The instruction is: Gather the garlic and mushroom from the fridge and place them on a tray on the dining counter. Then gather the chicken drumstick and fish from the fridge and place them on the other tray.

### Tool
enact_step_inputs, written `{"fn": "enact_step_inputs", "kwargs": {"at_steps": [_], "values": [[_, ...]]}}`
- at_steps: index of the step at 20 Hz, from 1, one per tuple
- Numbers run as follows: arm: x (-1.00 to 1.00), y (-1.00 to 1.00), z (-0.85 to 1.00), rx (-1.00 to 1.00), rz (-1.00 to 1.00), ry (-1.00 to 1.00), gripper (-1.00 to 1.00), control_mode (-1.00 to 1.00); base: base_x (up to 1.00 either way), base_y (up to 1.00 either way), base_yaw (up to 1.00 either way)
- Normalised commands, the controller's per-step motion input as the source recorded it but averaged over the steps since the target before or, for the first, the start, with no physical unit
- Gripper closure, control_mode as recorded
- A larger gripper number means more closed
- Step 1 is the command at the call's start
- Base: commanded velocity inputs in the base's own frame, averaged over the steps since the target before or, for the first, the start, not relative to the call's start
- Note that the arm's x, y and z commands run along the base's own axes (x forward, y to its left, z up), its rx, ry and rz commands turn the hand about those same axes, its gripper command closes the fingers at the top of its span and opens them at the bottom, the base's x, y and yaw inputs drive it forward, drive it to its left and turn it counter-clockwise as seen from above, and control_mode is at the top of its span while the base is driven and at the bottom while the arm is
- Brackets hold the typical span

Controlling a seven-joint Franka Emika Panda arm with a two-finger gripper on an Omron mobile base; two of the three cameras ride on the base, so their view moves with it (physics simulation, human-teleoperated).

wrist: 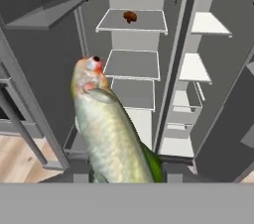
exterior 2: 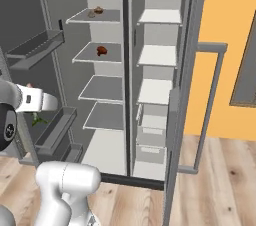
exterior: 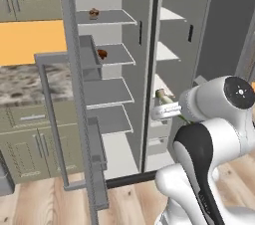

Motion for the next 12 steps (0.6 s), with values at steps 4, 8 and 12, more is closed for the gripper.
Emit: {"fn": "enact_step_inputs", "kwargs": {"at_steps": [4,8,12], "values": [[0.0,0.0,0.0,0.0,0.0,0.0,1.0,1.0,-0.66,0.38,0.29],[0.0,0.0,0.0,0.0,0.0,0.0,1.0,1.0,-0.49,0.4,0.35],[0.0,0.0,0.0,0.0,0.0,0.0,1.0,1.0,-0.51,0.44,0.34]]}}
